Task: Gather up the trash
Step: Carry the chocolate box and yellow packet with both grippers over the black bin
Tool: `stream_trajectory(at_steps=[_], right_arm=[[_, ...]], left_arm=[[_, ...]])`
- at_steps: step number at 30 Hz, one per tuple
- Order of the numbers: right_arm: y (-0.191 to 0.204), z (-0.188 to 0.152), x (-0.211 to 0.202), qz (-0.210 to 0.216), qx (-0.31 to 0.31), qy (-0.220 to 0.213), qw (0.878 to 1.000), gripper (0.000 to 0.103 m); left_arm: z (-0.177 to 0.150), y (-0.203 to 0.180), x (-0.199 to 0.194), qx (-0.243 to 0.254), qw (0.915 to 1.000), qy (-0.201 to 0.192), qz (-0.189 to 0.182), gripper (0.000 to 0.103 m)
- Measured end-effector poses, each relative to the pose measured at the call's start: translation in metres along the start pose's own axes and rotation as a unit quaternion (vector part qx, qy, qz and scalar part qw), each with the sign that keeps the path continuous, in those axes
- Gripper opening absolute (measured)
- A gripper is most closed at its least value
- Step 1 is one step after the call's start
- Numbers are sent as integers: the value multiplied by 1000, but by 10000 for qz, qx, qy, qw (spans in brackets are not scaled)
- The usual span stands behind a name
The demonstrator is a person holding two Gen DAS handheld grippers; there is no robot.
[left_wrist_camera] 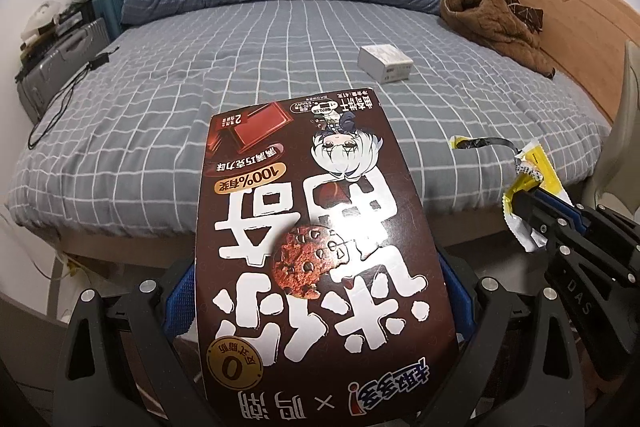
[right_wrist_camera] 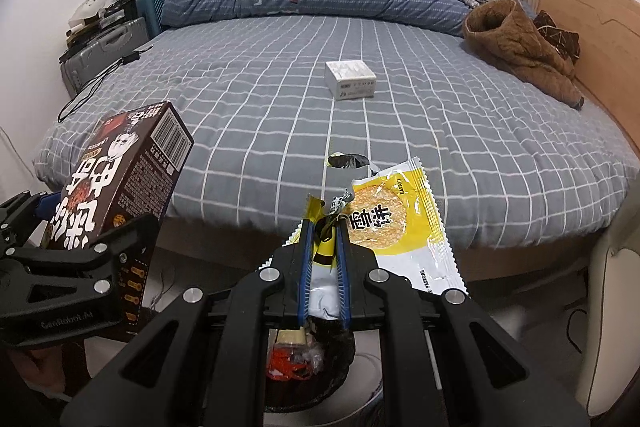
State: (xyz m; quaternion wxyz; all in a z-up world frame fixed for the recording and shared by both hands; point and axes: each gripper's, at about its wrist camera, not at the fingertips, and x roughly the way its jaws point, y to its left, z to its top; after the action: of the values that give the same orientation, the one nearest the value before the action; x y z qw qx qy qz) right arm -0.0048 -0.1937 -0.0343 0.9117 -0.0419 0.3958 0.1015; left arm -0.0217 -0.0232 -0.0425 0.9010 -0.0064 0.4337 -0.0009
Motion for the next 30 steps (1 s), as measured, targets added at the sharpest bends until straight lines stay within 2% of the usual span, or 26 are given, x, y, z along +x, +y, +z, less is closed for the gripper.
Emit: stream_trajectory(at_steps=[9, 19, 24, 27, 30], right_arm=[[5, -15, -12, 5, 46, 95, 9999, 11], [3, -33, -14, -64, 181, 391, 9991, 11], [8, -50, 1, -91, 110, 606, 9981, 11], [7, -61, 13, -97, 122, 712, 9973, 11], [9, -73, 31, -88, 99, 913, 9957, 11]], left_arm=[[-17, 0, -9, -27, 9998, 167, 101, 93], [-34, 8, -15, -188, 9988, 397, 210, 93], [-49, 15, 0, -289, 9975, 599, 241, 93], [-59, 18, 10, -314, 9975, 620, 91, 93], [-66, 17, 23, -266, 9971, 702, 93, 93]])
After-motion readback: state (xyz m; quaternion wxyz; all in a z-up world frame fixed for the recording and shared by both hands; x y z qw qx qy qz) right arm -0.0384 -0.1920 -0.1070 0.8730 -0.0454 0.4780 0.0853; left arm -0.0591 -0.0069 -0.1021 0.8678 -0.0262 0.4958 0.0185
